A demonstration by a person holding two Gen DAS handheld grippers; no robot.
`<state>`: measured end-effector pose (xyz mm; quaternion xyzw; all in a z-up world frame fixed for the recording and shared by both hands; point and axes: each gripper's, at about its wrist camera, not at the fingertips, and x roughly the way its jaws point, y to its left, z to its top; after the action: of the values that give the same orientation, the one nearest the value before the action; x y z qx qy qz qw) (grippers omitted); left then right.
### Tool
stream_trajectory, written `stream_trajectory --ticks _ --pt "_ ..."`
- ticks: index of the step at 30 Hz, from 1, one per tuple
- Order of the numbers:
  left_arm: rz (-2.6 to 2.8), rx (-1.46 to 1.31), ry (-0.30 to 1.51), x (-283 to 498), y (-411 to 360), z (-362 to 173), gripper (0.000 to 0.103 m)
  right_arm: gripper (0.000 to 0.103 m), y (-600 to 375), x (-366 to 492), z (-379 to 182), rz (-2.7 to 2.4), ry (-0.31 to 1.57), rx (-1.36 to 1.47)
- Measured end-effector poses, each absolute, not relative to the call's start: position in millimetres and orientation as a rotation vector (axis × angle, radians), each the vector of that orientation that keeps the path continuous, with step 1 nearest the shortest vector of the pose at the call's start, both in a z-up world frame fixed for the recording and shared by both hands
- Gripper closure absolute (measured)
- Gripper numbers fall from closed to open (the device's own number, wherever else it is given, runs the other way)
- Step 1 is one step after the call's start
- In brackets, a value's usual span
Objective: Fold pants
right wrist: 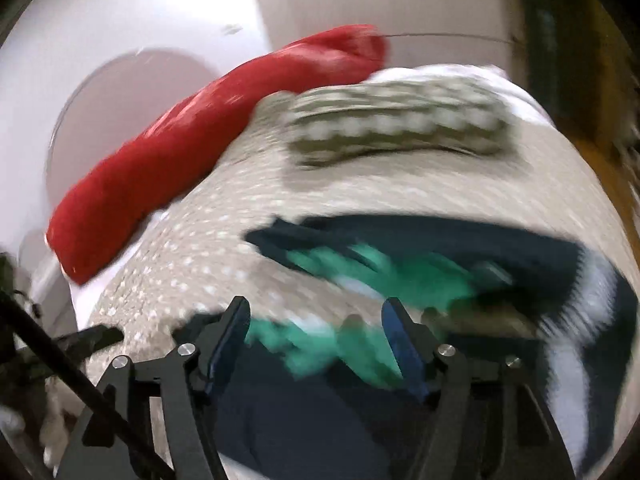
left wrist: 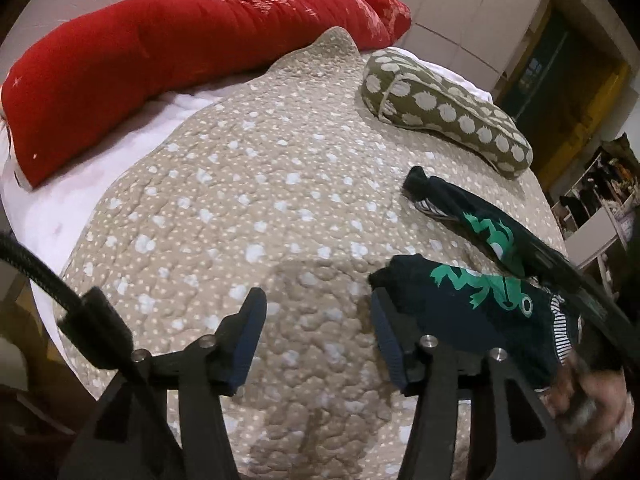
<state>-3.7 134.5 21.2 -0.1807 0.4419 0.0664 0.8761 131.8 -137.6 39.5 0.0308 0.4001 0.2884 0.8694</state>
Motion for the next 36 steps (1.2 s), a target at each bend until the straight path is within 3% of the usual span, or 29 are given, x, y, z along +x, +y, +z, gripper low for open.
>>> stream_trajectory --ticks 5,6,7,8,13,15,17,18,20,27,32,36 --pt "0.155 -0.405 0.919 -12.2 157.2 14.6 0.05 0.028 -30.6 171.4 17.2 0.588 0.813 -0.243" --pt "0.163 -0.412 0.918 -13.9 162.9 13.2 0.049 0.032 -17.8 178.8 9.8 0.572 0.821 -0.29" --pt "0.171 -0.422 0.917 -15.4 170.3 12.0 0.049 0.066 -7.6 190.4 -2.1 0.55 0.86 -0.334" --pt "0.177 -0.428 0.916 -16.3 175.4 11.2 0.049 0.093 -3.7 198.9 -11.4 0.549 0.912 -0.338" --pt "0.213 -0.442 0.896 -20.0 192.9 9.3 0.049 0.093 -14.1 206.0 -9.8 0.646 1.027 -0.073" --pt "0.212 -0.441 0.887 -22.2 191.9 10.9 0.049 0.085 -12.2 201.4 -9.5 0.701 1.059 -0.013" --pt "0.213 -0.415 0.873 -25.9 184.8 16.5 0.049 0.048 -10.0 194.9 -11.3 0.739 1.085 0.026" --pt "0.214 -0.399 0.86 -28.3 181.0 20.6 0.049 0.044 -13.0 190.7 -9.1 0.746 1.076 0.049" --pt "0.227 -0.361 0.823 -33.1 174.5 29.6 0.044 0.044 -28.0 171.9 2.6 0.744 1.029 0.082" --pt "0.324 -0.132 0.568 -60.5 120.9 77.6 0.011 0.036 -108.6 107.5 26.7 0.665 0.925 0.174" --pt "0.213 -0.072 0.542 -62.2 77.5 86.6 0.005 0.024 -172.7 64.5 30.5 0.521 0.859 0.226" --pt "0.094 -0.062 0.63 -57.7 43.3 76.5 0.005 0.022 -205.5 44.7 24.8 0.417 0.861 0.262"
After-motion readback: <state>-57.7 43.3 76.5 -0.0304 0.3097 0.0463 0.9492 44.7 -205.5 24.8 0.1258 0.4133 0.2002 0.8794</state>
